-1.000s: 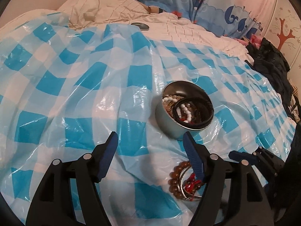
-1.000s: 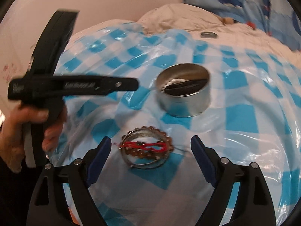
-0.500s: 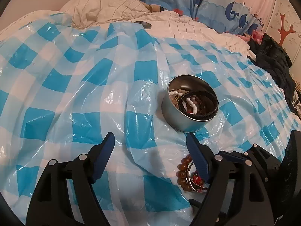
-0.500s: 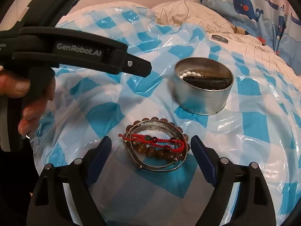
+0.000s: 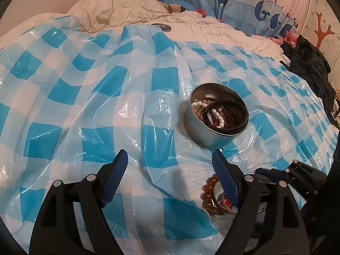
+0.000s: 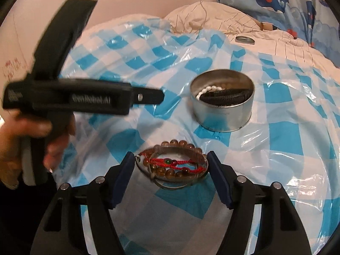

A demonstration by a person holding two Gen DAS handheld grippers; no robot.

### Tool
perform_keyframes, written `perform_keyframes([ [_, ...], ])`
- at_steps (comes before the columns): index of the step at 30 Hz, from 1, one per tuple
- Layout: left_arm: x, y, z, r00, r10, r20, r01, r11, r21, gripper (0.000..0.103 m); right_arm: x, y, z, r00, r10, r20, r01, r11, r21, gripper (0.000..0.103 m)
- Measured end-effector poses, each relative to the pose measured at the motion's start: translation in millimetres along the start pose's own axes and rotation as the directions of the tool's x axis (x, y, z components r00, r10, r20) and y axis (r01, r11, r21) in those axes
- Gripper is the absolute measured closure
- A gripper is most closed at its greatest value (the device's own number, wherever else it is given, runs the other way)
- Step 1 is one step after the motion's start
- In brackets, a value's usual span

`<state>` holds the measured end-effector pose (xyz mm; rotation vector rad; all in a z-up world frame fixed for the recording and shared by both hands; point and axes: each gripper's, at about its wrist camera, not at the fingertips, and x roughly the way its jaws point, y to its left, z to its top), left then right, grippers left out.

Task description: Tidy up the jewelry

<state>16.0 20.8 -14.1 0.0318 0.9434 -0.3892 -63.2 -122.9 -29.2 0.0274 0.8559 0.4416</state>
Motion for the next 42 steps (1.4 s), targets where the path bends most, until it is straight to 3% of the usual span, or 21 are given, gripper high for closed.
perform_keyframes([
  [8, 1, -3, -2, 1.0, 0.016, -0.008, -0.015, 0.999, 0.039, 0.026, -18, -40, 8, 0.996, -0.084, 0.02, 0.081, 0.991, 0.108, 0.035],
  [12, -6, -16, -7, 0.999, -0.041, 0.008, 0.04, 0.992, 0.116, 0.026, -19, -59, 5, 0.99, -0.138, -0.011, 0.138, 0.978, 0.155, 0.035],
  [14, -11, -31, -15, 0.996, -0.088, 0.016, 0.083, 0.973, 0.216, 0.025, -19, -62, 5, 0.987, -0.158, -0.032, 0.161, 0.976, 0.145, 0.035],
  [16, -12, -49, -28, 0.992, -0.128, -0.003, 0.122, 0.933, 0.338, 0.025, -16, -63, 4, 0.984, -0.162, -0.073, 0.17, 0.978, 0.12, 0.035],
  [20, -4, -70, -50, 0.987, -0.141, -0.073, 0.159, 0.879, 0.449, 0.025, 1, -60, -5, 0.97, -0.16, -0.183, 0.173, 0.983, 0.06, 0.035],
  [24, -2, -79, -57, 0.984, -0.153, -0.089, 0.177, 0.867, 0.466, 0.025, 6, -57, -9, 0.963, -0.166, -0.211, 0.178, 0.983, 0.04, 0.027],
  [31, 5, -75, -55, 0.978, -0.181, -0.107, 0.209, 0.887, 0.412, 0.025, 5, -58, -9, 0.964, -0.181, -0.196, 0.196, 0.979, 0.058, 0.025],
  [35, 10, -67, -52, 0.97, -0.204, -0.129, 0.238, 0.902, 0.361, 0.048, 7, -57, -8, 0.962, -0.188, -0.198, 0.202, 0.978, 0.051, 0.025],
  [37, 8, -65, -51, 0.966, -0.224, -0.132, 0.257, 0.903, 0.344, 0.051, 8, -56, -9, 0.961, -0.191, -0.201, 0.204, 0.978, 0.044, 0.025],
  [38, 7, -65, -50, 0.962, -0.24, -0.133, 0.271, 0.9, 0.341, 0.065, 8, -55, -9, 0.96, -0.192, -0.202, 0.204, 0.978, 0.042, 0.025],
  [39, 6, -66, -50, 0.955, -0.259, -0.145, 0.293, 0.895, 0.336, 0.069, 8, -55, -9, 0.96, -0.193, -0.202, 0.205, 0.978, 0.042, 0.025],
  [42, 6, -69, -51, 0.957, -0.25, -0.146, 0.286, 0.89, 0.355, 0.071, 9, -55, -10, 0.96, -0.194, -0.203, 0.207, 0.978, 0.041, 0.025],
])
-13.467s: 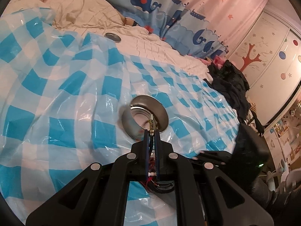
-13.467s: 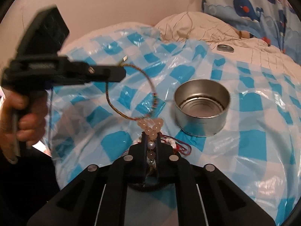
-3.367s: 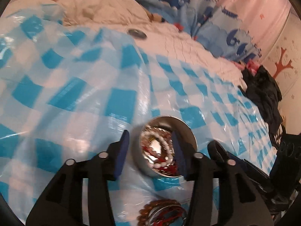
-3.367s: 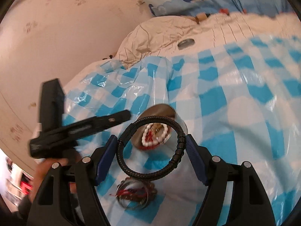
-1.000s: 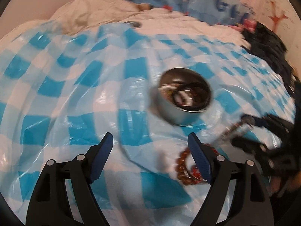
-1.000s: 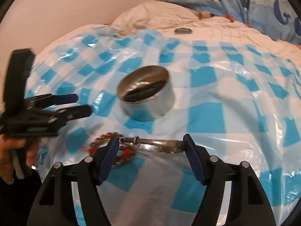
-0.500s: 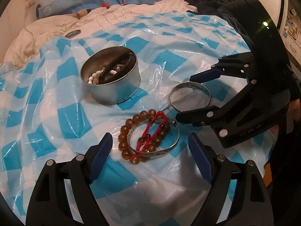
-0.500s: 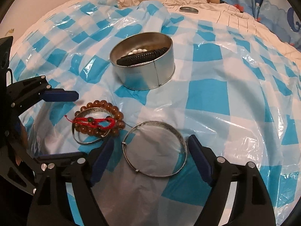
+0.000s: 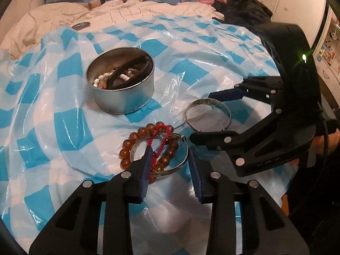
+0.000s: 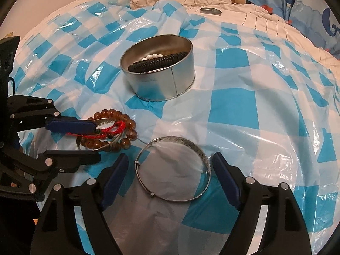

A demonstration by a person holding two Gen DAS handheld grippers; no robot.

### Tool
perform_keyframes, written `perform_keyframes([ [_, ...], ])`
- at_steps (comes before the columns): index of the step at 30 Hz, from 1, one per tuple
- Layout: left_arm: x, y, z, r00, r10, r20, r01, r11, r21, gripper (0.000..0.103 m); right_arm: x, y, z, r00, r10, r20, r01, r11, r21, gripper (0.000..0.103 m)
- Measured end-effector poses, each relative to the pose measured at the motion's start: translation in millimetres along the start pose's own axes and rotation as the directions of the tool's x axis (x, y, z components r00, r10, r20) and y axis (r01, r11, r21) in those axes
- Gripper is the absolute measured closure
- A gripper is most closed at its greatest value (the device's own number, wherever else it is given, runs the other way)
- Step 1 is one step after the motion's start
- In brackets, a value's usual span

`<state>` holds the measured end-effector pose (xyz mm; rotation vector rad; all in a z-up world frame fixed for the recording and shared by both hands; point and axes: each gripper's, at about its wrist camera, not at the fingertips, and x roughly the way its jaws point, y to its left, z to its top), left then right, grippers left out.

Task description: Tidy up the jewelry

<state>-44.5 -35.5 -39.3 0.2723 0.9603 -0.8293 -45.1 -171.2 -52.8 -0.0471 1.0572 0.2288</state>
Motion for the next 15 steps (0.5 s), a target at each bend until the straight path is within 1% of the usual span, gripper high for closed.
perform_keyframes([
  [3, 1, -1, 0, 1.0, 0.003, -0.004, -0.003, 1.0, 0.009, 0.07, 0, 0, 0, 1.0, -0.001, 0.0, 0.001, 1.0, 0.0, 0.024],
  [4, 1, -1, 0, 1.0, 0.004, -0.007, -0.004, 1.0, 0.007, 0.067, 0, 0, 0, 1.0, -0.001, -0.001, 0.001, 1.0, -0.001, 0.023],
  [5, 1, -1, 0, 1.0, 0.014, -0.006, -0.014, 1.0, 0.008, 0.064, 1, 1, 0, 1.0, -0.002, 0.0, 0.002, 1.0, -0.001, 0.023],
  [8, -2, -4, 0, 0.999, 0.044, 0.005, -0.044, 0.998, 0.034, 0.063, 1, 1, -1, 1.0, -0.003, -0.001, 0.003, 1.0, -0.005, 0.022],
  [10, -6, -4, 2, 0.998, 0.065, 0.027, -0.066, 0.997, 0.045, 0.063, 1, 2, -1, 1.0, -0.004, -0.001, 0.004, 1.0, -0.006, 0.022],
  [11, -10, -2, 4, 0.995, 0.08, 0.052, -0.082, 0.996, 0.038, 0.063, 1, 2, -1, 1.0, -0.004, -0.001, 0.004, 1.0, -0.006, 0.022],
  [15, -26, 12, 9, 0.983, 0.138, 0.119, -0.136, 0.99, -0.022, 0.063, 2, 2, -1, 1.0, -0.006, -0.002, 0.006, 1.0, -0.007, 0.021],
])
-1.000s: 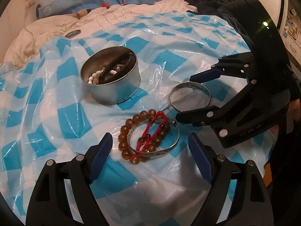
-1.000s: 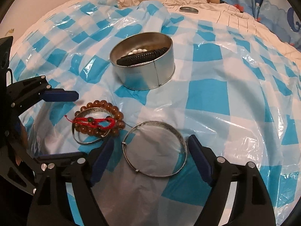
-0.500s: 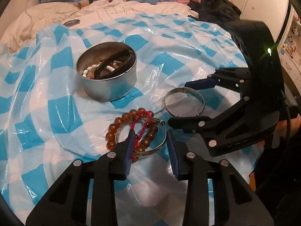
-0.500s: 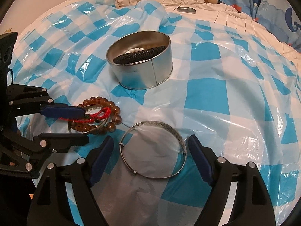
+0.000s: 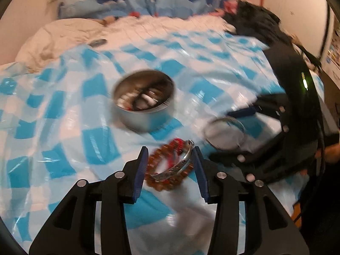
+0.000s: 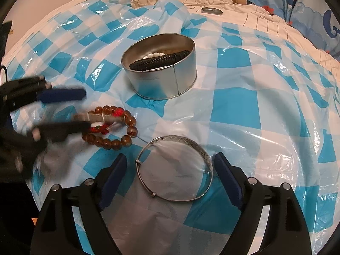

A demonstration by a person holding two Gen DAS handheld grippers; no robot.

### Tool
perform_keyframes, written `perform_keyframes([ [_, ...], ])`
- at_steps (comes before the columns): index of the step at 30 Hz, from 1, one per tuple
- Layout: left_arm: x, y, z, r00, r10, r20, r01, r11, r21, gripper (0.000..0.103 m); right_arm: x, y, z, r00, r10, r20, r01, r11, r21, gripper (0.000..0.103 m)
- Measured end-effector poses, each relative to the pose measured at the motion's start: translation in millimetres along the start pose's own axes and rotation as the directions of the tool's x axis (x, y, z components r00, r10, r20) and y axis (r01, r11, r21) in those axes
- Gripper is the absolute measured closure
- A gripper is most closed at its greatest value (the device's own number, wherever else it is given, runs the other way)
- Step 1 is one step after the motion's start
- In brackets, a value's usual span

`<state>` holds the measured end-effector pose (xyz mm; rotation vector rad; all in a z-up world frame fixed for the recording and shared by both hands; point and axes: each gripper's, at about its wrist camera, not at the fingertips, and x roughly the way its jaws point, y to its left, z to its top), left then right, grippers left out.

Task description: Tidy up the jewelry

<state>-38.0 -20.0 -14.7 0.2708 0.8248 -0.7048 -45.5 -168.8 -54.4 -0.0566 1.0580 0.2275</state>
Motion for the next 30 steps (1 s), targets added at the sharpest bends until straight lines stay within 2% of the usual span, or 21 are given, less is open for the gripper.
perform_keyframes([
  [3, 0, 14, 2, 1.0, 0.025, -0.001, -0.025, 0.998, -0.057, 0.062, 1, 1, 0, 1.0, -0.004, -0.001, 0.004, 1.0, -0.002, 0.021],
  [10, 9, 29, -3, 0.996, -0.081, -0.037, 0.074, 0.982, -0.175, 0.063, 2, 3, 0, 1.0, -0.004, -0.002, 0.004, 1.0, -0.008, 0.021],
  [12, 12, 29, -2, 0.994, -0.102, -0.036, 0.093, 0.976, -0.195, 0.068, 2, 3, 0, 1.0, -0.005, -0.003, 0.005, 1.0, -0.01, 0.021],
  [17, 11, 30, 2, 0.988, -0.15, -0.03, 0.139, 0.965, -0.223, 0.093, 2, 4, 0, 1.0, -0.005, -0.003, 0.005, 1.0, -0.014, 0.021],
  [19, 9, 28, 4, 0.984, -0.176, -0.026, 0.166, 0.961, -0.221, 0.096, 2, 3, 0, 1.0, -0.004, -0.002, 0.004, 1.0, -0.012, 0.022],
  [21, 2, 25, 6, 0.98, -0.201, -0.006, 0.195, 0.959, -0.207, 0.096, 1, 2, 0, 1.0, -0.006, 0.003, 0.006, 1.0, -0.009, 0.026],
  [23, -4, 27, 8, 0.976, -0.216, 0.022, 0.215, 0.953, -0.212, 0.097, -1, 1, 1, 1.0, -0.009, 0.011, 0.009, 1.0, -0.001, 0.036],
  [30, -28, 47, 14, 0.955, -0.251, 0.157, 0.286, 0.918, -0.273, 0.098, -4, -1, 2, 1.0, 0.001, 0.026, -0.001, 1.0, 0.009, 0.036],
])
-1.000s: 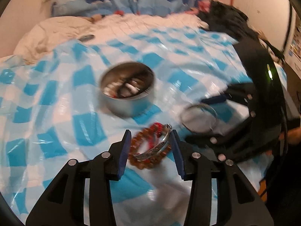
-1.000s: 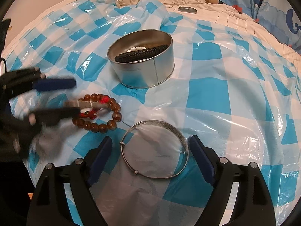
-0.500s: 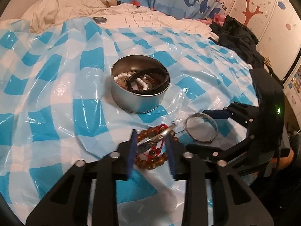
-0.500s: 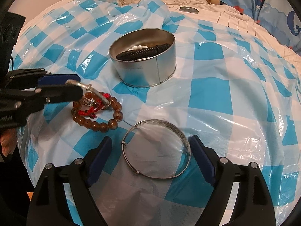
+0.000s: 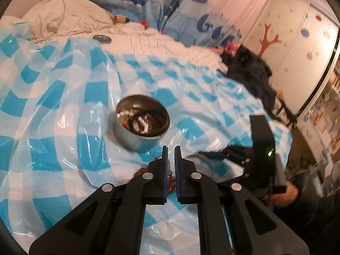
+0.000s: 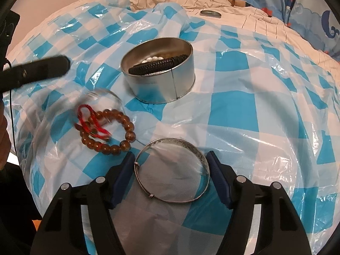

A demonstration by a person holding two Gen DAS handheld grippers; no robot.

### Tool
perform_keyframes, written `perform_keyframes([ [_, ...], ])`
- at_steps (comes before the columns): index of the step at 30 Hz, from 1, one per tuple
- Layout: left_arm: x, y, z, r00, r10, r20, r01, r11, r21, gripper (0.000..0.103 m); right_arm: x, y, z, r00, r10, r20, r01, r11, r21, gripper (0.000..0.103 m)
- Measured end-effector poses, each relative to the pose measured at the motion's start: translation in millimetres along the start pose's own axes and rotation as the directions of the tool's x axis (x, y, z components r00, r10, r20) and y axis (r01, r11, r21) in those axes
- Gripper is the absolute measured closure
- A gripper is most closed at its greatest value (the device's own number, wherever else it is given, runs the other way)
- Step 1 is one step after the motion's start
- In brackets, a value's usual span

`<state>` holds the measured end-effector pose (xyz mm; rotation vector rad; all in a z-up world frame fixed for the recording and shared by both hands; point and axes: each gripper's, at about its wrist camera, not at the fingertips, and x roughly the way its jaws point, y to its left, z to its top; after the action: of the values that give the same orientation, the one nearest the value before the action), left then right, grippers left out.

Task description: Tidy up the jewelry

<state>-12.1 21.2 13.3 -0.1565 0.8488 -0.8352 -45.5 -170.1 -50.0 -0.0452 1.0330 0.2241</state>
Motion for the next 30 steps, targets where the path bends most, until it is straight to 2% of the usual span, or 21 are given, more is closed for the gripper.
perform_keyframes([
  [2, -2, 3, 2, 1.0, 0.007, 0.003, -0.007, 1.0, -0.009, 0.098, 0, -1, 0, 1.0, 0.001, 0.004, -0.001, 1.0, 0.002, 0.036],
  [4, 1, 1, 1, 0.998, 0.057, -0.013, -0.056, 0.998, 0.013, 0.098, 0, -1, 0, 1.0, 0.0, 0.003, 0.0, 1.0, 0.001, 0.036],
  [6, 7, 0, 0, 0.998, 0.047, -0.047, -0.046, 0.999, 0.029, 0.098, 1, -1, 0, 1.0, -0.003, -0.001, 0.003, 1.0, -0.002, 0.036],
  [7, 11, -3, -2, 0.996, 0.042, -0.072, -0.039, 0.998, 0.046, 0.098, 1, 0, 0, 1.0, -0.004, -0.002, 0.004, 1.0, -0.002, 0.036],
  [10, 26, -21, -13, 0.985, 0.104, -0.139, -0.078, 0.981, 0.178, 0.097, 2, 0, 0, 1.0, -0.005, -0.006, 0.005, 1.0, -0.002, 0.036],
  [12, 35, -32, -22, 0.977, 0.111, -0.183, -0.063, 0.966, 0.25, 0.094, 3, 1, -1, 1.0, -0.01, -0.011, 0.01, 1.0, -0.007, 0.036],
  [14, 39, -42, -30, 0.972, 0.105, -0.21, -0.037, 0.951, 0.306, 0.08, 3, 2, -1, 1.0, -0.015, -0.015, 0.015, 1.0, -0.015, 0.034],
  [17, 35, -51, -34, 0.977, 0.09, -0.192, -0.018, 0.937, 0.348, 0.071, 6, 5, -3, 0.999, -0.022, -0.027, 0.021, 0.999, -0.035, 0.027],
  [22, 16, -50, -26, 0.993, 0.058, -0.101, -0.021, 0.943, 0.332, 0.059, 7, 9, -4, 0.999, -0.027, -0.026, 0.026, 0.999, -0.043, 0.027],
  [24, 16, -47, -24, 0.99, 0.11, -0.084, -0.075, 0.938, 0.338, 0.058, 7, 10, -5, 0.999, -0.028, -0.025, 0.027, 0.999, -0.045, 0.027],
  [26, 22, -34, -20, 0.975, 0.206, -0.077, -0.174, 0.936, 0.305, 0.058, 7, 8, -4, 0.999, -0.027, -0.026, 0.026, 0.999, -0.043, 0.027],
  [27, 25, -19, -17, 0.964, 0.248, -0.092, -0.219, 0.945, 0.243, 0.058, 7, 8, -4, 0.999, -0.028, -0.026, 0.027, 0.999, -0.043, 0.027],
  [30, 26, 8, -11, 0.962, 0.253, -0.105, -0.244, 0.966, 0.09, 0.058, 7, 8, -4, 0.999, -0.029, -0.026, 0.028, 0.999, -0.044, 0.027],
])
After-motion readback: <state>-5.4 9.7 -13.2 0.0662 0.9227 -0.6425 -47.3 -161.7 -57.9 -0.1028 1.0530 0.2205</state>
